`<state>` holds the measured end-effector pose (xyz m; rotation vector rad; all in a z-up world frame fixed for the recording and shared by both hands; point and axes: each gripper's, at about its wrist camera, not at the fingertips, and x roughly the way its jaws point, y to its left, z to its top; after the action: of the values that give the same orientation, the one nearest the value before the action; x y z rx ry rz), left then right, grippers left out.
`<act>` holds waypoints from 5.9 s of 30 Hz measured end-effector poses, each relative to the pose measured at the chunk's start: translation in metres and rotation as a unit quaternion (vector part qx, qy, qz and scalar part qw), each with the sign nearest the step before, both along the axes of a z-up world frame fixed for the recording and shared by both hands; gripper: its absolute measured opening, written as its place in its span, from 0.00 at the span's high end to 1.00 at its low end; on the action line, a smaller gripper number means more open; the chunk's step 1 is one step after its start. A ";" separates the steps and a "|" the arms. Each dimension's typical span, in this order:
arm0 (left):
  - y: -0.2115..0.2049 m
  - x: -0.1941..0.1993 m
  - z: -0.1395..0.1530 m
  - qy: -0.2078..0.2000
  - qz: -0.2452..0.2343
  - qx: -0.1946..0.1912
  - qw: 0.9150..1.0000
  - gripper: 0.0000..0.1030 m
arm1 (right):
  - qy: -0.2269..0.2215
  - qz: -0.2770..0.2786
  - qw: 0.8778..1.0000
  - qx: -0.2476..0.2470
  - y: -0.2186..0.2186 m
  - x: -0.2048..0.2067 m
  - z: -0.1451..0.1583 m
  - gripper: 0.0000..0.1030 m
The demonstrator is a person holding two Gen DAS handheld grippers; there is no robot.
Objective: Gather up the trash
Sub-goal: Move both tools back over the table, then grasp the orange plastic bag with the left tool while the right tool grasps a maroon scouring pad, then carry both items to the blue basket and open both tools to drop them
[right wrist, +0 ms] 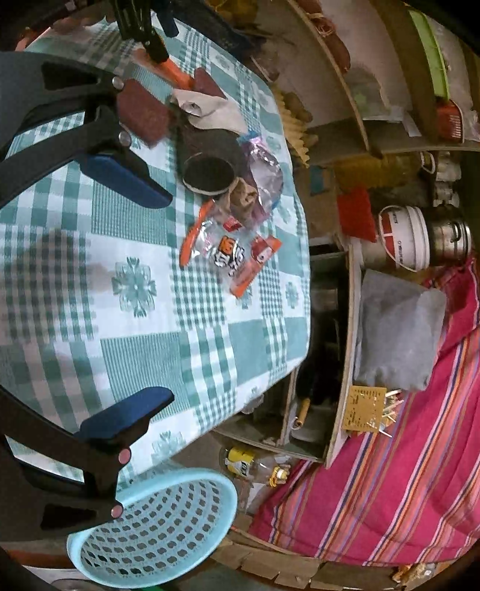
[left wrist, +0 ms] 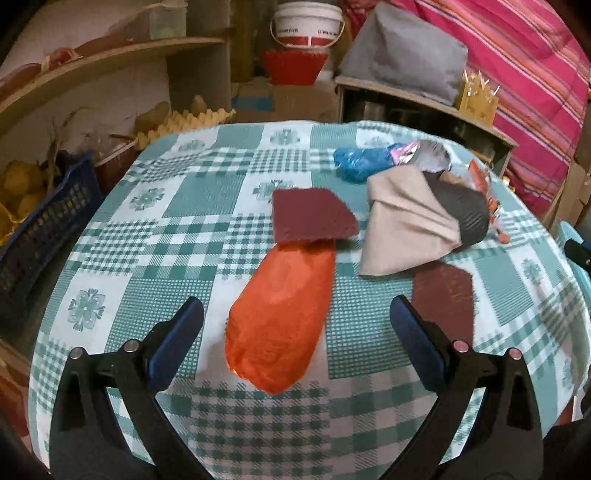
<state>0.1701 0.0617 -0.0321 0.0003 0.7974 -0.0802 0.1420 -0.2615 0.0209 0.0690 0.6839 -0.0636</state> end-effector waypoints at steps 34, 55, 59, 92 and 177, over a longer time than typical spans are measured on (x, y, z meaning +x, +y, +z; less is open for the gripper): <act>0.003 0.002 -0.012 0.027 -0.054 0.020 0.998 0.88 | 0.043 0.059 0.997 -0.040 0.072 0.011 -0.018 0.08; 0.063 -0.028 0.024 -0.029 -0.015 -0.036 0.999 1.00 | 0.057 0.125 0.990 -0.038 0.156 -0.004 -0.024 0.08; 0.069 -0.029 0.027 -0.033 -0.007 -0.044 0.998 1.00 | 0.068 0.130 0.989 -0.027 0.168 0.001 -0.028 0.08; 0.055 -0.023 0.025 -0.030 0.000 -0.028 0.999 1.00 | 0.101 0.157 0.982 -0.039 0.152 0.010 -0.034 0.25; -0.446 -0.027 0.039 -0.058 -0.323 -0.069 0.942 0.50 | -0.016 -0.196 0.979 0.054 -0.334 -0.113 0.000 0.25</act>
<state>0.1430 -0.3848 0.0074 0.1342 0.6447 -0.7528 0.0287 -0.5952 0.0211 0.3090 0.6335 -0.4031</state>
